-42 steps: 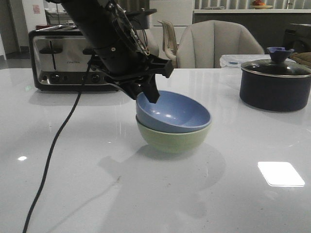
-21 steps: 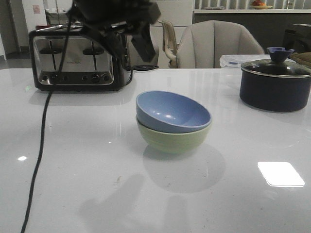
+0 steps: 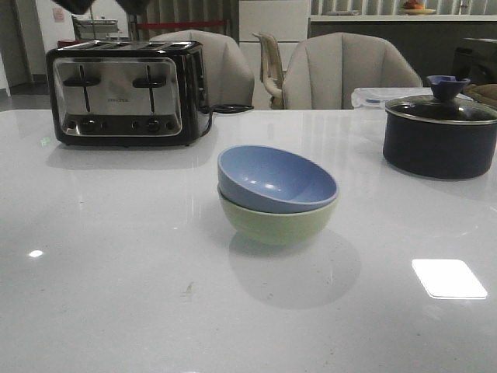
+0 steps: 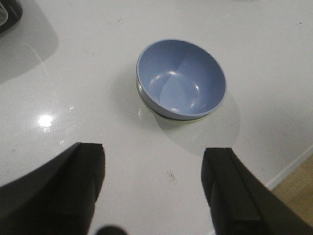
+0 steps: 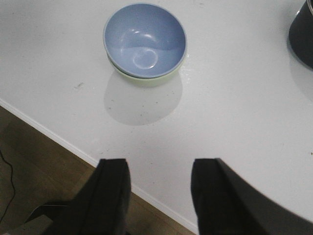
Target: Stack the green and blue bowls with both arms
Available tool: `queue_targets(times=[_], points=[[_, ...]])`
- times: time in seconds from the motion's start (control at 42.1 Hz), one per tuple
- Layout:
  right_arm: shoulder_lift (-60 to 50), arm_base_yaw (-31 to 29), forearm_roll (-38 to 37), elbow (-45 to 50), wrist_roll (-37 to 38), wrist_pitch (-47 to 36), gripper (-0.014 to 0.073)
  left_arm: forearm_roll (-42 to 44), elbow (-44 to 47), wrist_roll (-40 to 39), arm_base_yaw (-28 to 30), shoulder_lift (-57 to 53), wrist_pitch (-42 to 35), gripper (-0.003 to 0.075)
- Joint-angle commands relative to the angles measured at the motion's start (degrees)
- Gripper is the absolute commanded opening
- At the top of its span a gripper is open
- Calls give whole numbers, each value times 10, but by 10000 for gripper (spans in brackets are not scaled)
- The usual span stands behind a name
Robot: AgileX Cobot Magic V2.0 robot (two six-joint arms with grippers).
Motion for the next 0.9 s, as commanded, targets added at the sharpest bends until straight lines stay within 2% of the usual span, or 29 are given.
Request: queue_targets(times=[0.0,0.333,0.594,0.666,0.737,0.88], points=[[-1,-1,3,-16,-5,-36,421,-5,28,-2,-4,-74,-27,491],[-1,-1,-20,-16,-5,-26,421,-5,167,-2,-4,-236,-20,491],[-1,-1,-34,-16,-5,-24,414,2,192,-2,-4,-281,-20,490],[-1,-1,-35,-16,-5,-24,363,2,192,-2,-4,-280,-20,488],[-1,-1,-35,-16,-5,-23,266,2,192,-2,-4,-280,-20,452],[-1,-1,-35,-16,-5,-22,81,2,192,-2,-4,-280,-20,313]])
